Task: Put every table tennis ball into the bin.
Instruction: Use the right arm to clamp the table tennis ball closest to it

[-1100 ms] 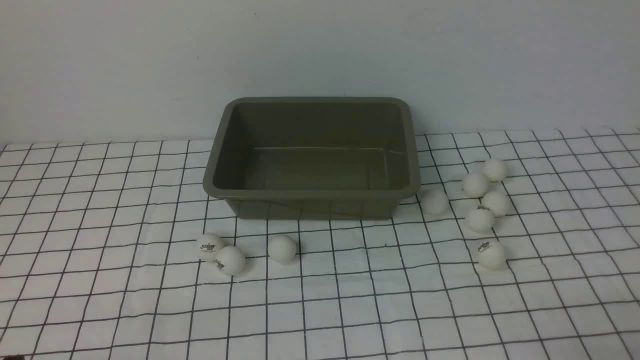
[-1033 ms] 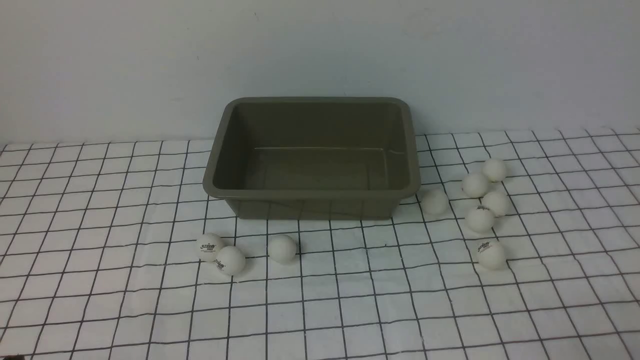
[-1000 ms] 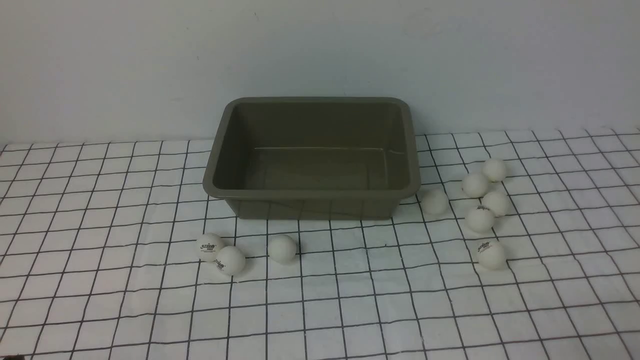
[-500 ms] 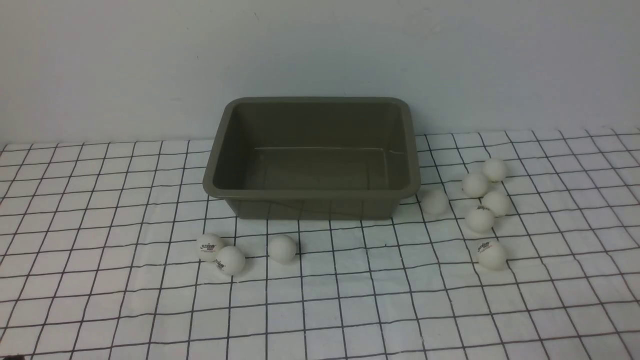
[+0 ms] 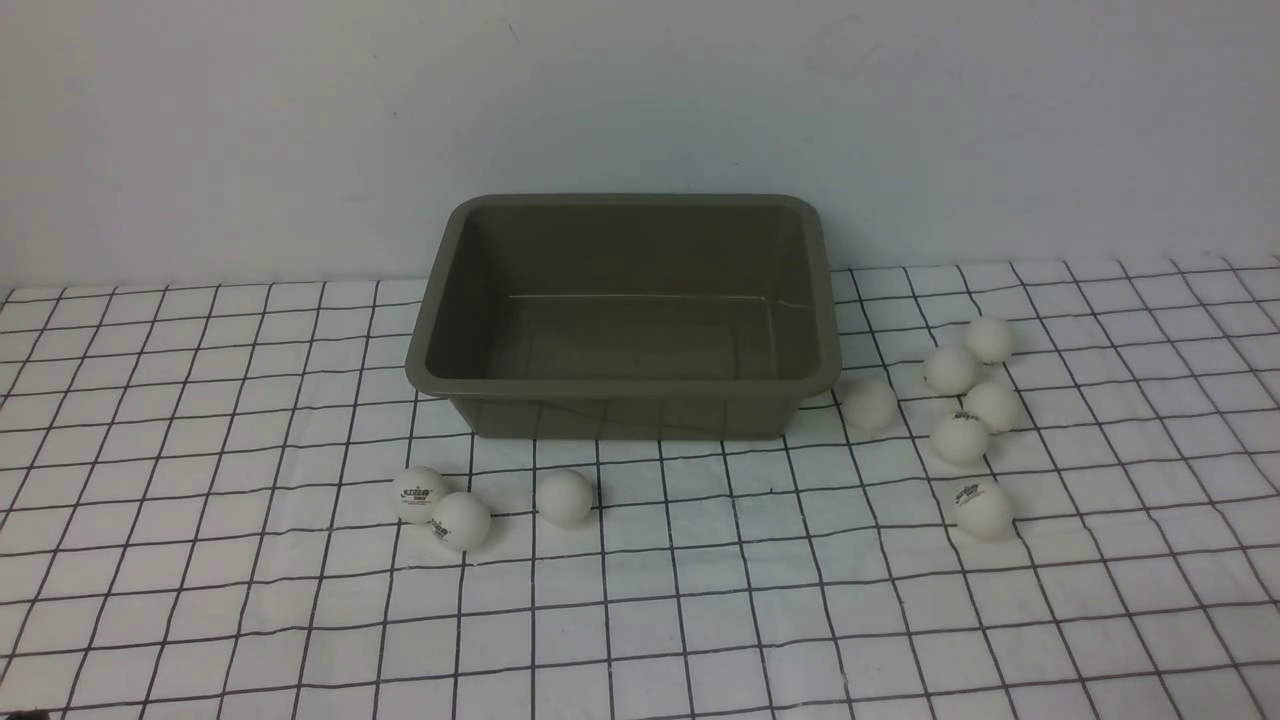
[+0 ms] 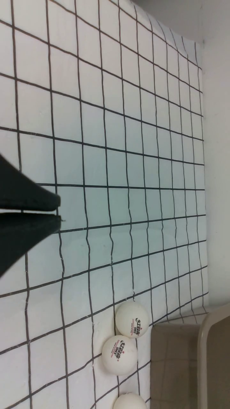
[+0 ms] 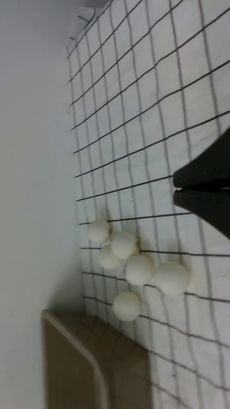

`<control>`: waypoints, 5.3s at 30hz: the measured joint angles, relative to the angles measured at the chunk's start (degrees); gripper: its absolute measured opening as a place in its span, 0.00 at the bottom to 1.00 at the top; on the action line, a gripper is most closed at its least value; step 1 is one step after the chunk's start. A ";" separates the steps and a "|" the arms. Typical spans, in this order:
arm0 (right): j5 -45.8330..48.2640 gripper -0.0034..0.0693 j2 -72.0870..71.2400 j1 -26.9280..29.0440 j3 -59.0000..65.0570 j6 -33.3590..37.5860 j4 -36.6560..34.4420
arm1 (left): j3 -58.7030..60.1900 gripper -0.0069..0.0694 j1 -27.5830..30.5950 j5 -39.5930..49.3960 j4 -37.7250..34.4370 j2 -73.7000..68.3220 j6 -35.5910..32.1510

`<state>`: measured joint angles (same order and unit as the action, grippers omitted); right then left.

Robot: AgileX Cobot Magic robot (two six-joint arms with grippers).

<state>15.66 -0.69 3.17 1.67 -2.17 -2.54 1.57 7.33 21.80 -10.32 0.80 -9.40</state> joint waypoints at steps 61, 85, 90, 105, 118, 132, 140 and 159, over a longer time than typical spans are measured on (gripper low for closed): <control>-38.02 0.82 0.19 0.00 -5.88 -68.67 45.60 | 0.00 0.09 0.00 0.00 0.00 0.00 0.00; -65.09 0.83 38.42 0.00 -40.04 -119.48 103.93 | 0.00 0.09 0.00 0.00 0.00 0.00 0.00; -60.57 0.83 40.52 0.00 -42.19 -119.49 103.93 | 0.00 0.09 0.00 0.00 0.00 0.00 0.00; -1.49 0.82 40.52 0.00 -59.52 -103.89 87.87 | 0.00 0.09 0.00 0.00 0.00 0.00 0.00; 4.16 0.77 40.57 0.04 -50.52 -47.25 77.31 | 0.00 0.09 0.00 0.00 0.00 0.00 0.00; 22.37 0.52 40.57 0.04 -46.38 -1.86 9.10 | 0.00 0.09 0.00 0.00 0.00 0.00 0.00; 26.32 0.50 40.57 0.04 -46.38 26.67 -16.12 | 0.00 0.09 0.00 0.00 0.00 0.00 0.00; 36.15 0.50 53.38 0.04 -46.38 31.74 -31.05 | 0.00 0.09 0.00 0.00 0.00 0.00 0.00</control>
<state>51.81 52.69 3.21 -44.71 29.57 -33.59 1.57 7.33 21.80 -10.32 0.80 -9.40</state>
